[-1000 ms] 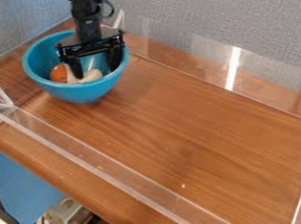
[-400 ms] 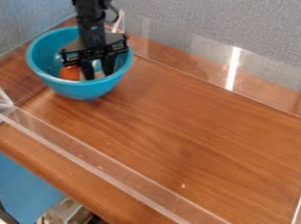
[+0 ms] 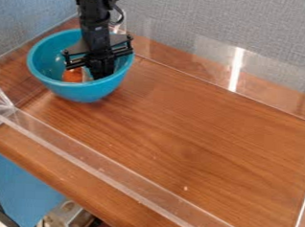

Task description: Remove the mushroom from inside the blue bowl and put it on the table

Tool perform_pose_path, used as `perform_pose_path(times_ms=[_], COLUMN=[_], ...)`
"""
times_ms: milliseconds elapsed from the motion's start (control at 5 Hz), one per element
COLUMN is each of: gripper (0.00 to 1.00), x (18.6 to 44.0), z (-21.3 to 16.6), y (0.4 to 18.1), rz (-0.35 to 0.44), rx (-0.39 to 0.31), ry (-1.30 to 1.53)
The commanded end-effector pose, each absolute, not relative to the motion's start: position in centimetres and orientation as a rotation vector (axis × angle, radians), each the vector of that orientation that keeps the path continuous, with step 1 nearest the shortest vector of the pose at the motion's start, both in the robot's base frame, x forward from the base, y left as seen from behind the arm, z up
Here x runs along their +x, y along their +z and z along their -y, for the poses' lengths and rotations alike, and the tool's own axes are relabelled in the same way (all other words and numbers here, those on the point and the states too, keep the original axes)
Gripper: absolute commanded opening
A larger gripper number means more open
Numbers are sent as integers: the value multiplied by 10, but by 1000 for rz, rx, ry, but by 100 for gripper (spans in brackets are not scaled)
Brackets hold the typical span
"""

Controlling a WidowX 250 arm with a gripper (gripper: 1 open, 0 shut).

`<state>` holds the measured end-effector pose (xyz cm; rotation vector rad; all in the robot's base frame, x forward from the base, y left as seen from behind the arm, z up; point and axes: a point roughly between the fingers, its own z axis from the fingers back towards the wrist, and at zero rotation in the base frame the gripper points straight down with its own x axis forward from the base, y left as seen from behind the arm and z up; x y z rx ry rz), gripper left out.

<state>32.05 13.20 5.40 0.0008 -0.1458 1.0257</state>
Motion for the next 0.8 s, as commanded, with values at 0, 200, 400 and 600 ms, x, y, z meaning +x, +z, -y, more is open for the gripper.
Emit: perform_pose_path(times_ms=[0, 200, 400, 600], gripper=[0, 0, 0, 0], x=[321, 316, 320, 323], z=[-126, -121, -121, -118], y=[93, 108, 125, 147], rz=[252, 276, 287, 299], rx=[-13, -18, -31, -54], ry=[1030, 1049, 973, 888])
